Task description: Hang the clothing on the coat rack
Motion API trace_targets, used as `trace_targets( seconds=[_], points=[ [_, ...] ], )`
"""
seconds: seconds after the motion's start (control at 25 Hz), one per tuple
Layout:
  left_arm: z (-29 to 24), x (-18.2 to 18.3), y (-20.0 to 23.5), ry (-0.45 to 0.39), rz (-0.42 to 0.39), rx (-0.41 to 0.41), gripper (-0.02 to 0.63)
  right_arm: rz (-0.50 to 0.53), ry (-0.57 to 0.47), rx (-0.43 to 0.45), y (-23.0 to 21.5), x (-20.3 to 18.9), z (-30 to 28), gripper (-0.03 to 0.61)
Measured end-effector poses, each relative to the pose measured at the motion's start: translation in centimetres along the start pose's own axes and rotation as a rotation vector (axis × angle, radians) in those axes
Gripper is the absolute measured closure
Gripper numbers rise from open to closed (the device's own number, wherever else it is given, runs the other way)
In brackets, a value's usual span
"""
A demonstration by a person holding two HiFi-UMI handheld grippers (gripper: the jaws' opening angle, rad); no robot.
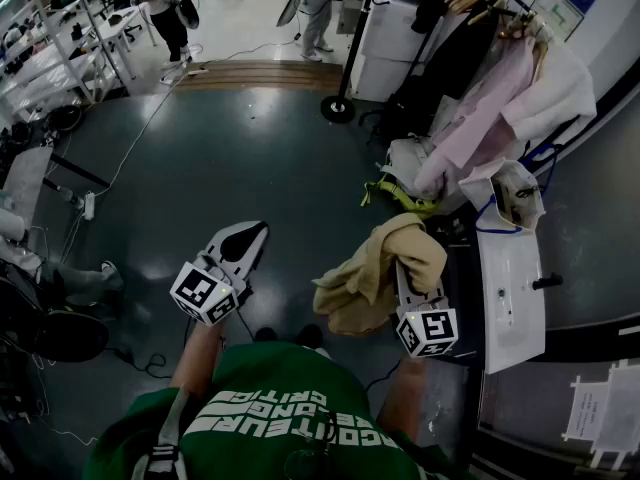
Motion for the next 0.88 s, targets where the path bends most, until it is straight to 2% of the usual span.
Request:
trace_targets(
  seconds=[0.48, 0.68, 0.88],
  points=[
    [-3.3, -1.2, -2.0, 0.017, -0.013, 0.036, 0.620, -0.005, 0.002, 0.033, -4.1, -1.7, -0.3, 0.537],
    [-4.5, -2.0, -1.7, 0.043, 0.011, 0.090, 0.620, -0.002, 0.006, 0.050, -5.8, -2.3, -1.6, 0.537],
    [-5.6, -1.9, -0.7, 0.048, 0.007, 0.108, 0.620, 0.002, 0.005, 0.056, -7.1, -2.1, -3.3, 0.537]
  ],
)
Point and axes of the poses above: the fingertips, and each gripper's own axes: z backward along the fingers, y to its left, x out of its top, the point moved 1 cm from there along z, backward along the fingers, and after that the axes turned 10 degrees about z, right-handed, at the moved point
